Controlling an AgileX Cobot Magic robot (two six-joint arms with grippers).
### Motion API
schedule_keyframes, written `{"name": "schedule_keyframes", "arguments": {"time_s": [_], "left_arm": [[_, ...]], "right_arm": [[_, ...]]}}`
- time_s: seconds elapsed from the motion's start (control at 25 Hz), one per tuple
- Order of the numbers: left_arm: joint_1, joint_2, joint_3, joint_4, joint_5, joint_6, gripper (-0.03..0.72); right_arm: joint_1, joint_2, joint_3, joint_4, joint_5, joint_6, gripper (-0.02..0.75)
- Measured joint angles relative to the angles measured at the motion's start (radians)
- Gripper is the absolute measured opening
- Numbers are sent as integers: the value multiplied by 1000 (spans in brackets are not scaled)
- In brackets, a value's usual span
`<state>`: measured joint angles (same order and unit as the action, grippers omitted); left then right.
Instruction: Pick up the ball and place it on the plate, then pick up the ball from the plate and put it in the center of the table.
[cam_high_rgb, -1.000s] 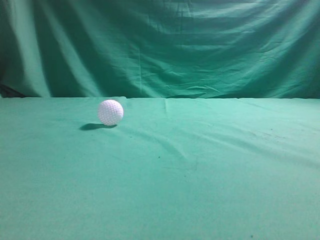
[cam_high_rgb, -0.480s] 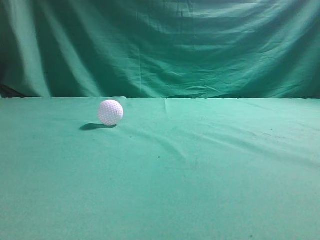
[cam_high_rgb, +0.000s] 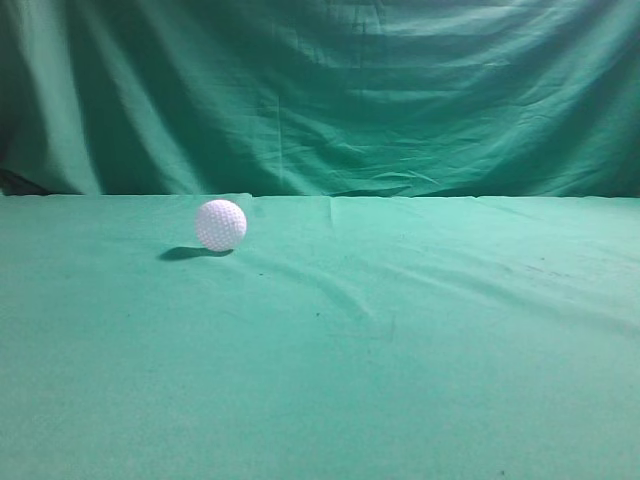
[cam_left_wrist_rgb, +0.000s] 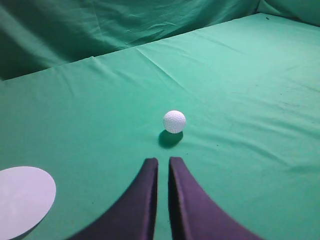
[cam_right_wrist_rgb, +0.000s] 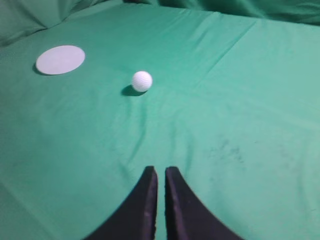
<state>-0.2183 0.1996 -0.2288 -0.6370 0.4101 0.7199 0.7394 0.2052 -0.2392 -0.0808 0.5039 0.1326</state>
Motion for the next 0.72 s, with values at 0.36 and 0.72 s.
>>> {"name": "schedule_keyframes", "arguments": {"time_s": [0.36, 0.72], "left_arm": [[0, 0, 0, 0, 0, 0, 57], [0, 0, 0, 0, 0, 0, 57]], "right_arm": [[-346, -178, 179, -7, -148, 0, 48], [-584, -214, 260, 20, -173, 0, 48]]}}
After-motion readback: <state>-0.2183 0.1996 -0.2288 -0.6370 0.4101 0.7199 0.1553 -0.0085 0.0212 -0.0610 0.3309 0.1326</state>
